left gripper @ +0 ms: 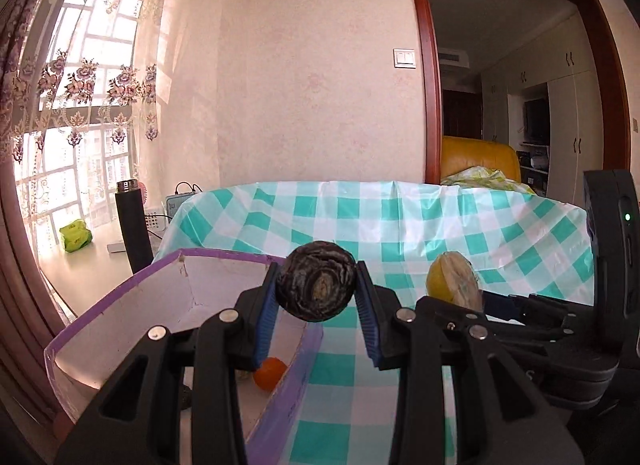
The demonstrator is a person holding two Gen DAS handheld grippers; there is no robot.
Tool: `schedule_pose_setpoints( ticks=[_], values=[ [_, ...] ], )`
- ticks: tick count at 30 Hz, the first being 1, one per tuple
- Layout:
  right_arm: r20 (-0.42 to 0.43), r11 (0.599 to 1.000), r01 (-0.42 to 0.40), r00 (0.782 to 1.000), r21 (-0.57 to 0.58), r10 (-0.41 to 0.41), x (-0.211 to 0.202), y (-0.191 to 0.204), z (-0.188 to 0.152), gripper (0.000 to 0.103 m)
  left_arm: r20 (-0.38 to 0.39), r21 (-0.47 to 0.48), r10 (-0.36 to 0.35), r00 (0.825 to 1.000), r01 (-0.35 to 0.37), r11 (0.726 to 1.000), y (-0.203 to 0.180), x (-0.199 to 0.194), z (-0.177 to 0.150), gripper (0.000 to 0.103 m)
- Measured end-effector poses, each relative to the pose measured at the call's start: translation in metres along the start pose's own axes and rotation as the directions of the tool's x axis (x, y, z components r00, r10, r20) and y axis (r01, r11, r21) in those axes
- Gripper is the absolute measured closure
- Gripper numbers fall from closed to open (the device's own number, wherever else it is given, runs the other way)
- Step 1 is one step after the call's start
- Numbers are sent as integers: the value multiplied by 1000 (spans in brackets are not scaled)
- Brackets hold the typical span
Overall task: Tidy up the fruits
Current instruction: 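Carry the dark fruit into the purple box while the right gripper carries the halved fruit, then open the left gripper over the box while the right releases the halved fruit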
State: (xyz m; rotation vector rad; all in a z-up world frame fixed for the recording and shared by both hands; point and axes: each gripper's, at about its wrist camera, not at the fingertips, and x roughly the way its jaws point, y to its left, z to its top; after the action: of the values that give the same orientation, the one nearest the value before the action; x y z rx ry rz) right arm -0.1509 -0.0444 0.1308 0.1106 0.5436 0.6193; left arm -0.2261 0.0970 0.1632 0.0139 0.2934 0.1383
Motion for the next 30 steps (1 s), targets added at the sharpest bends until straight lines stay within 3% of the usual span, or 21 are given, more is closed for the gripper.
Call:
schedule_pose_setpoints(
  ticks=[6, 13, 21, 28, 30],
  values=[
    [-35, 981, -71, 997, -179, 66, 27, 74, 13, 46, -141, -30, 146, 979, -151, 988, 72, 20, 6, 66],
    [-125, 926, -81, 991, -368, 37, 68, 142, 8, 46, -304, -56, 261, 916, -290, 955, 147, 39, -12, 66],
    [-253, 830, -58, 962, -555, -102, 114, 179, -16, 46, -431, -27, 300, 851, -345, 938, 183, 51, -32, 66],
    [-341, 802, -60, 922, -595, -184, 137, 184, -28, 46, -477, 9, 290, 830, -325, 946, 181, 64, -42, 65],
    [-364, 801, -64, 910, -596, -198, 141, 184, -31, 46, -489, 11, 287, 824, -323, 946, 180, 68, -45, 60]
  ],
)
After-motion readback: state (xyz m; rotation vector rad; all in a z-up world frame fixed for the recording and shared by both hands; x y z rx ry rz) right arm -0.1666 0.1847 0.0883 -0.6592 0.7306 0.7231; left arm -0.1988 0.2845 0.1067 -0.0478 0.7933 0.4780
